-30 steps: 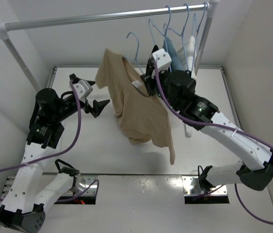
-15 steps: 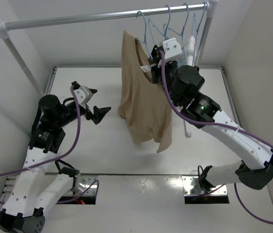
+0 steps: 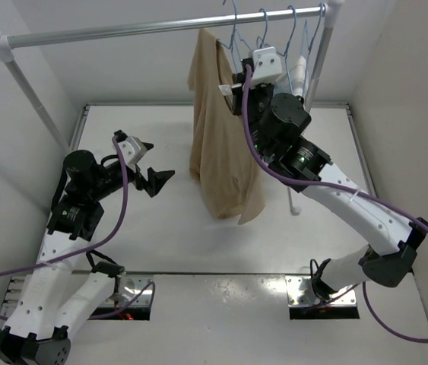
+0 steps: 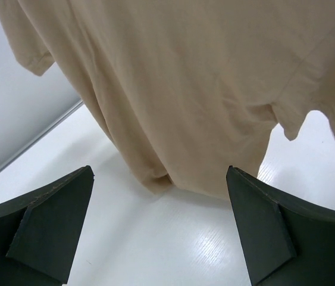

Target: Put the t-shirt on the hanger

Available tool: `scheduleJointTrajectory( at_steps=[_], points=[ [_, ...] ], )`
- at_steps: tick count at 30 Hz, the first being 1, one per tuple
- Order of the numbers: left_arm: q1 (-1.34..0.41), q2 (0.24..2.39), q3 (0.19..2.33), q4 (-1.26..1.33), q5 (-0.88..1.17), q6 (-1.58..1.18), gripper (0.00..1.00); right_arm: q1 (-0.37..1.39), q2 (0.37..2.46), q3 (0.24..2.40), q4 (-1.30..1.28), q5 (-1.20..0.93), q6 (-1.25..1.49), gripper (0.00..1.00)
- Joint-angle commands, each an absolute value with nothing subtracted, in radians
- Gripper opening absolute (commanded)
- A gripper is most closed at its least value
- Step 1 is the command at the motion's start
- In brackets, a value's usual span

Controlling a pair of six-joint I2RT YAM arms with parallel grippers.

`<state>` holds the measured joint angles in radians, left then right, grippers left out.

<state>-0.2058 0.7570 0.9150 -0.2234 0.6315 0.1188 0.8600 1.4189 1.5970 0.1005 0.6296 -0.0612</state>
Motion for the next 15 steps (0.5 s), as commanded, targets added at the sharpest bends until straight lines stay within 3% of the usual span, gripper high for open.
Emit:
scheduleJointTrajectory(
  at_steps=[1, 7, 15],
  points=[
    [-0.193, 0.746, 0.916, -0.198, 0.638, 0.1, 1.0, 0.848, 1.443, 1.666, 0.235, 0.702, -0.075, 0.0],
    [-0.193, 0.736, 0.907, -0.198, 0.638, 0.1, 1.0, 0.848, 1.477, 1.635, 0.207, 0.784, -0.065, 0.0],
    [-0.193, 0.727, 0.897, -0.198, 0.638, 0.1, 1.0, 0.848, 1.457, 1.589, 0.092, 0.723, 0.035, 0.0]
  ],
)
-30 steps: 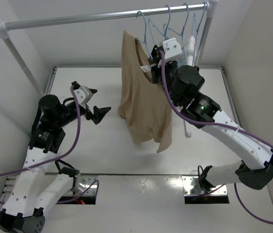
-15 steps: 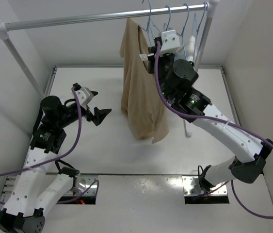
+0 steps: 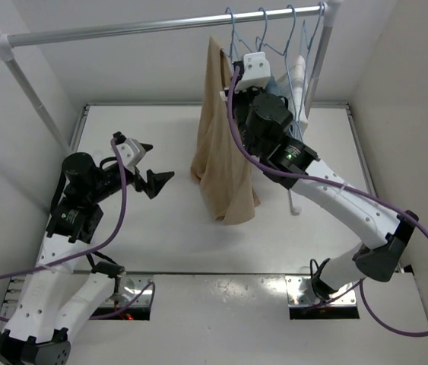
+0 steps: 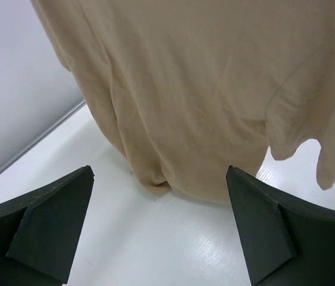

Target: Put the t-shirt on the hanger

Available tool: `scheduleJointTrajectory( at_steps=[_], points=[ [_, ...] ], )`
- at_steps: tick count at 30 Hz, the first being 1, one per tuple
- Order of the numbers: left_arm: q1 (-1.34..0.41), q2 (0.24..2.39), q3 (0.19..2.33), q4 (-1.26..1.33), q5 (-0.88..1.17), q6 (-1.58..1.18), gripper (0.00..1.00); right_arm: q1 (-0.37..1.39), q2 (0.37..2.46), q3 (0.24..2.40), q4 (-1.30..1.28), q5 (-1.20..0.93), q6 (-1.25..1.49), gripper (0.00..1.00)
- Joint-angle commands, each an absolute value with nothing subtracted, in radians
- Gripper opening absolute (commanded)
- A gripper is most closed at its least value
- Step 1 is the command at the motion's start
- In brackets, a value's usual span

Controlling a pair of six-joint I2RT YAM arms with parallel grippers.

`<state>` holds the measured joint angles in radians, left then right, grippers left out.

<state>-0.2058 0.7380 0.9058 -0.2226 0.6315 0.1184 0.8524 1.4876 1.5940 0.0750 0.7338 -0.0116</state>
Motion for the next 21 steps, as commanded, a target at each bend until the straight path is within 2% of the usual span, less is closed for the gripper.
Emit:
scheduleJointTrajectory(
  at_steps=[1, 4, 6, 7, 8, 10, 11, 15, 21],
  points=[
    [-0.193, 0.727, 0.897, -0.198, 0.638, 0.1, 1.0, 0.848, 1.442, 1.58, 0.092, 0.723, 0.035, 0.0],
    [-0.193, 0.727, 0.897, -0.198, 0.647, 0.1, 1.0, 0.857, 1.43, 1.566, 0.092, 0.707, 0.035, 0.02],
    [-0.193, 0.727, 0.888, -0.198, 0.647, 0.091, 1.0, 0.857, 1.411, 1.557, 0.081, 0.707, 0.035, 0.13],
    [-0.193, 0.727, 0.888, -0.198, 0.647, 0.091, 1.0, 0.857, 1.411, 1.546, 0.081, 0.707, 0.035, 0.23],
    [-0.193, 0.727, 0.888, -0.198, 0.647, 0.091, 1.0, 0.857, 1.399, 1.546, 0.081, 0.707, 0.023, 0.48],
    [-0.193, 0.718, 0.888, -0.198, 0.647, 0.091, 1.0, 0.857, 1.375, 1.522, 0.106, 0.677, -0.011, 0.66],
    [-0.193, 0.718, 0.888, -0.198, 0.637, 0.091, 1.0, 0.857, 1.374, 1.522, 0.106, 0.652, -0.026, 0.79],
    [-0.193, 0.709, 0.879, -0.198, 0.637, 0.091, 1.0, 0.867, 1.35, 1.531, 0.126, 0.634, -0.106, 0.89],
    [-0.193, 0.699, 0.859, -0.207, 0.618, 0.091, 1.0, 0.867, 1.276, 1.554, 0.204, 0.514, -0.213, 0.92]
  ],
)
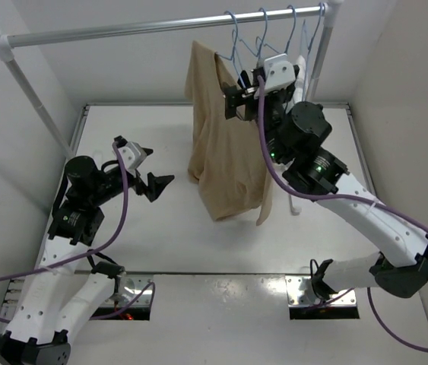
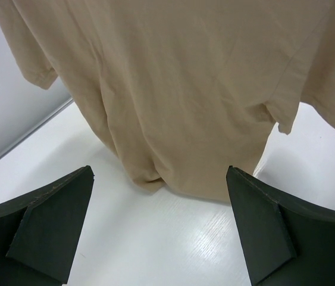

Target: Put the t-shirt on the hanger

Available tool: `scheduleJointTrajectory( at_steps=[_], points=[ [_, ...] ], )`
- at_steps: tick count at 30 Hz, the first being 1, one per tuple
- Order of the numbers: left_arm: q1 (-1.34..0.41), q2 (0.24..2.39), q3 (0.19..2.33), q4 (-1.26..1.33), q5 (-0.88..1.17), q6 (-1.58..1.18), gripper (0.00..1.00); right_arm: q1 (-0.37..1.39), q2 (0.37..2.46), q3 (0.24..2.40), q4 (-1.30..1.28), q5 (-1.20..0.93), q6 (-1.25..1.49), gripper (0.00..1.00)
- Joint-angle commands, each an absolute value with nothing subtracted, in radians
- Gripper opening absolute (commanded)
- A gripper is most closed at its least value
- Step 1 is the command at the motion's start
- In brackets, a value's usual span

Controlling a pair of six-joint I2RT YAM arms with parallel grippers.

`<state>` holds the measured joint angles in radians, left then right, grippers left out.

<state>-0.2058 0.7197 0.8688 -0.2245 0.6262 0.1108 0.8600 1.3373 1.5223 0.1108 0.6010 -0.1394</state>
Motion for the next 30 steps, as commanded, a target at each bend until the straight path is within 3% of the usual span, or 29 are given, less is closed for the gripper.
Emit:
scheduleJointTrajectory(
  at_steps=[1, 3, 7, 10, 12, 14, 18, 25, 30],
  points=[
    [-0.193, 0.699, 0.859, -0.207, 0.618, 0.091, 1.0, 0.867, 1.267, 1.545, 0.204, 0.426, -0.213, 0.92],
    [-0.193, 0.699, 0.85, -0.207, 0.597, 0.091, 1.0, 0.867, 1.256, 1.536, 0.204, 0.309, -0.213, 0.92],
    [-0.193, 0.699, 0.801, -0.207, 0.502, 0.077, 1.0, 0.867, 1.307, 1.536, 0.036, -0.162, -0.13, 0.94],
    [-0.184, 0.678, 0.744, -0.207, 0.306, 0.026, 1.0, 0.867, 1.348, 1.461, -0.038, -0.415, -0.086, 0.94],
    [-0.184, 0.663, 0.672, -0.207, 0.194, -0.009, 1.0, 0.867, 1.358, 1.347, -0.022, -0.468, 0.025, 0.94],
    [-0.184, 0.635, 0.605, -0.207, 0.088, -0.021, 1.0, 0.867, 1.332, 1.187, 0.064, -0.482, 0.121, 0.94],
    [-0.184, 0.614, 0.529, -0.195, 0.064, -0.046, 1.0, 0.867, 1.266, 0.909, 0.23, -0.37, 0.26, 0.95],
    [-0.153, 0.604, 0.462, -0.141, 0.022, -0.089, 1.0, 0.876, 1.226, 0.561, 0.216, -0.22, 0.411, 0.95],
    [-0.135, 0.586, 0.408, -0.114, 0.021, -0.123, 1.0, 0.876, 1.09, 0.317, 0.233, -0.025, 0.578, 0.95]
  ],
)
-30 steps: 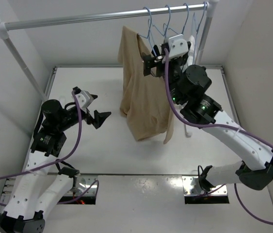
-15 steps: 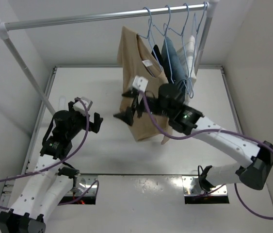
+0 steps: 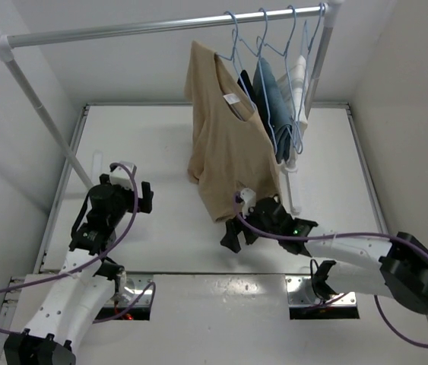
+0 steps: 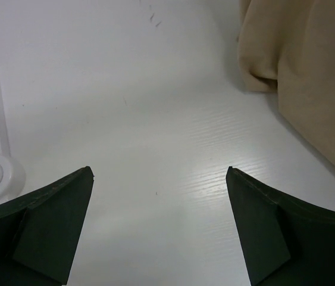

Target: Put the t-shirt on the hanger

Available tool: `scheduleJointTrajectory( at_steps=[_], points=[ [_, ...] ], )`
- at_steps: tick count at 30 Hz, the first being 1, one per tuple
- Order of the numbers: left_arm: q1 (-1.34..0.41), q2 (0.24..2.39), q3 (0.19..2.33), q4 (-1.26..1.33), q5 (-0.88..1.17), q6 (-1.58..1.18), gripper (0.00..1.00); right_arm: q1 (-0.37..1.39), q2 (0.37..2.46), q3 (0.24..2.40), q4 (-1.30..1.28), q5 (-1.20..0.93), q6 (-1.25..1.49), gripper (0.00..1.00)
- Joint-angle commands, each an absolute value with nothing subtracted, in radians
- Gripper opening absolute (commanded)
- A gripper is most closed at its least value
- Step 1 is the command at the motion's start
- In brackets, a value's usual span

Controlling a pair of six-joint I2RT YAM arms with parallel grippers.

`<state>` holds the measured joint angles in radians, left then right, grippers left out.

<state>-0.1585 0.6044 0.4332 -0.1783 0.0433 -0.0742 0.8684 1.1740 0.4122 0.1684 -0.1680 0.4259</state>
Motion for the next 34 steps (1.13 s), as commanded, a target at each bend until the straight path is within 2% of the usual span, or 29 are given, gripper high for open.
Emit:
scheduleJointTrajectory(
  at_steps=[1, 6, 10, 14, 16, 23, 28, 34],
  points=[
    [-0.135, 0.575, 0.408, -0.114, 0.021, -0.123, 1.0, 0.876, 1.057, 0.293, 0.221, 0.012, 0.603, 0.95],
    [-0.106, 0.565, 0.354, -0.083, 0.021, -0.163, 1.0, 0.862, 0.815, 0.198, 0.021, 0.303, 0.76, 1.0],
    [-0.106, 0.532, 0.331, -0.074, 0.011, -0.172, 1.0, 0.862, 0.619, 0.173, -0.3, 0.61, 1.108, 1.0],
    [-0.097, 0.523, 0.319, -0.063, -0.012, -0.172, 1.0, 0.862, 0.508, 0.173, -0.483, 0.701, 1.278, 1.0],
    [-0.097, 0.523, 0.319, -0.054, -0.012, -0.172, 1.0, 0.862, 0.508, 0.187, -0.497, 0.71, 1.278, 1.0],
    [-0.097, 0.523, 0.31, -0.054, -0.012, -0.172, 1.0, 0.862, 0.652, 0.268, -0.719, 0.836, 1.627, 1.0],
    [-0.097, 0.514, 0.31, -0.054, -0.012, -0.172, 1.0, 0.862, 0.81, 0.322, -0.719, 0.847, 1.637, 1.0],
    [-0.097, 0.514, 0.301, -0.044, -0.012, -0.172, 1.0, 0.862, 0.905, 0.385, -0.699, 0.838, 1.637, 1.0]
  ],
)
